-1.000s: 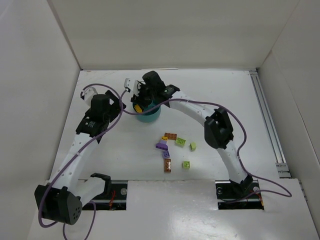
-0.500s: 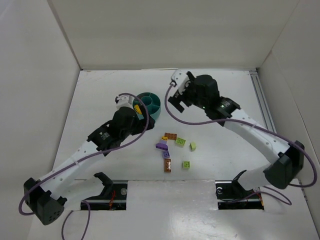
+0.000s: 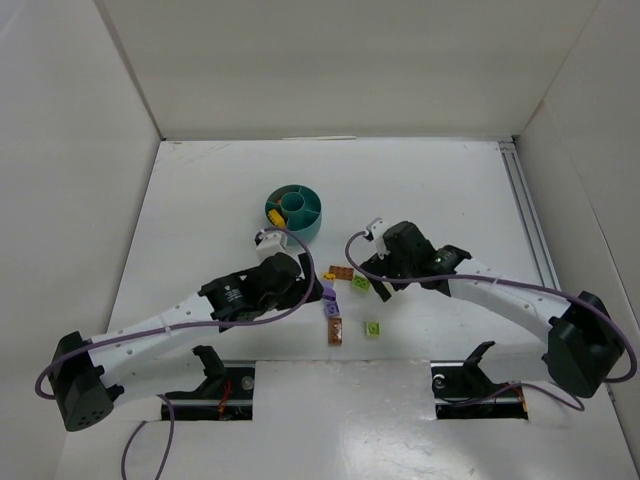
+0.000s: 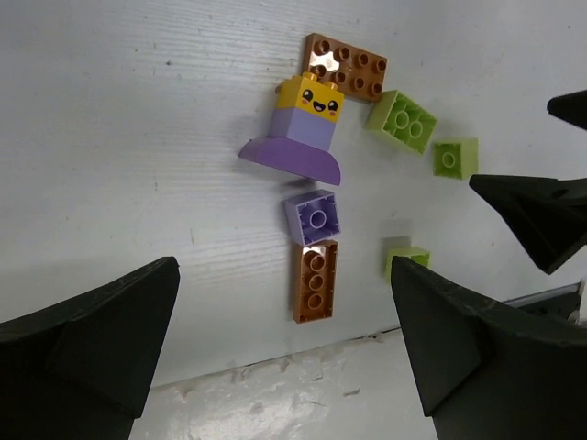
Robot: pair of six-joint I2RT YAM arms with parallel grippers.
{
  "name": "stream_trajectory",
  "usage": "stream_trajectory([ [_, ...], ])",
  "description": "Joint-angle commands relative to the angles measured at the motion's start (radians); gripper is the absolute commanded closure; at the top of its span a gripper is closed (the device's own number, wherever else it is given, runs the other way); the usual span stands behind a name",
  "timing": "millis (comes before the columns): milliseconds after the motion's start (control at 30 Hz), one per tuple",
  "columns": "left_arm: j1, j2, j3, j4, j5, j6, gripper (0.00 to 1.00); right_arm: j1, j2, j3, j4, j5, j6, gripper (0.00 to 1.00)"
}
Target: Sort the legos into containers by color
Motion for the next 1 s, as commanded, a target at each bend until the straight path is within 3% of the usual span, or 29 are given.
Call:
stream_trajectory([
  [0, -0.005, -0.025, 0.000, -0.023, -0.074, -0.070, 0.00, 0.012, 0.038, 0.000, 0.046, 0.088, 0.120, 0.06],
  [267, -0.005, -0.025, 0.031, -0.089, -0.146, -0.126, 0.00, 0.012, 0.145, -0.018, 0.032, 0.105, 0.200, 0.18],
  [533, 0.141, -0.002, 0.127, -0.128, -0.226, -0.120, 0.00, 0.002, 0.156, -0.102, 0.141, 0.007, 0.200, 0.44],
  [667, 0.196, -0.012, 0.154, -0.128, -0.249, -0.087, 0.00, -0.007, 0.165, -0.113, 0.179, -0.042, 0.175, 0.73],
  [700, 0.207, -0.012, 0.154, -0.128, -0.258, -0.087, 0.00, -0.007, 0.165, -0.113, 0.179, -0.042, 0.151, 0.76],
  [833, 0.273, -0.012, 0.175, -0.128, -0.258, -0.066, 0.00, -0.007, 0.130, -0.023, 0.123, -0.033, 0.097, 0.84],
  [967, 0.375, -0.012, 0.175, -0.053, -0.190, 0.017, 0.00, -0.007, 0.103, 0.092, 0.089, -0.033, -0.009, 0.84],
])
